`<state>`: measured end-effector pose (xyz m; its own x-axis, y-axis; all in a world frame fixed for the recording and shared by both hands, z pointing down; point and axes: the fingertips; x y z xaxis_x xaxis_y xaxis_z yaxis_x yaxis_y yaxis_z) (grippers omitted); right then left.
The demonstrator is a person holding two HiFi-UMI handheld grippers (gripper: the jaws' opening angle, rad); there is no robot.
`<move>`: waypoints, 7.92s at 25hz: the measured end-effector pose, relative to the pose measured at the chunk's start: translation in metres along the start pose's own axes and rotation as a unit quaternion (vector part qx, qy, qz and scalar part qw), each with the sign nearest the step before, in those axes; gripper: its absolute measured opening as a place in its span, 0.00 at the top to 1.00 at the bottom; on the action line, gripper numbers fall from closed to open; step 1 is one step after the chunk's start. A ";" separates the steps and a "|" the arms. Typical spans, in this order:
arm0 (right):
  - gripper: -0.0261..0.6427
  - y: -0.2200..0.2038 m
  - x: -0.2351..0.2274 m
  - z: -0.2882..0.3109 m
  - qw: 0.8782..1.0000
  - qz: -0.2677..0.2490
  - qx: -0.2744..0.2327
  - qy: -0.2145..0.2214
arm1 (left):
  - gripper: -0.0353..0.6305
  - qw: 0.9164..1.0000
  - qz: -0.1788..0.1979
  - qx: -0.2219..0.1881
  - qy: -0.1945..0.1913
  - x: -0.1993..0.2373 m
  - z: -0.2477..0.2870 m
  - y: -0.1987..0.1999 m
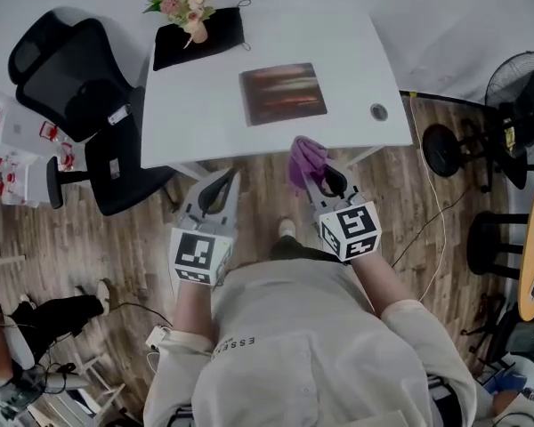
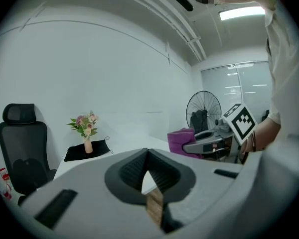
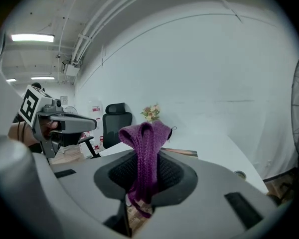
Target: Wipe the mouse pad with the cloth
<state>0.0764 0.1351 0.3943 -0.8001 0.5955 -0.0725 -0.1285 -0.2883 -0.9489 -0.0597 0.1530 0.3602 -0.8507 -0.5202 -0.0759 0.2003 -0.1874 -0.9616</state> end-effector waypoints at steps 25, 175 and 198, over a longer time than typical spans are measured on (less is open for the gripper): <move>0.83 0.014 -0.102 0.203 0.992 0.010 0.105 0.070 | 0.95 1.000 -0.007 0.014 0.020 0.123 0.163 0.002; 0.81 -0.122 -0.265 0.224 0.926 0.152 0.345 0.020 | 0.95 0.993 0.021 0.027 -0.111 0.081 0.311 0.012; 0.81 -0.090 -0.139 0.235 0.927 0.150 0.336 0.070 | 0.95 0.994 0.038 0.015 -0.106 0.125 0.223 -0.009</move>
<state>0.0618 -0.0981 0.5615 -0.7809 0.4909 -0.3862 -0.2859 -0.8307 -0.4777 -0.0597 -0.0961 0.4182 -0.7125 -0.6962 -0.0875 0.2765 -0.1640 -0.9469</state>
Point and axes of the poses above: the fingertips, and each gripper's own axes: z forward along the fingers, x to its left, y out of its top, and after that the axes turned 4 degrees about y, right-handed
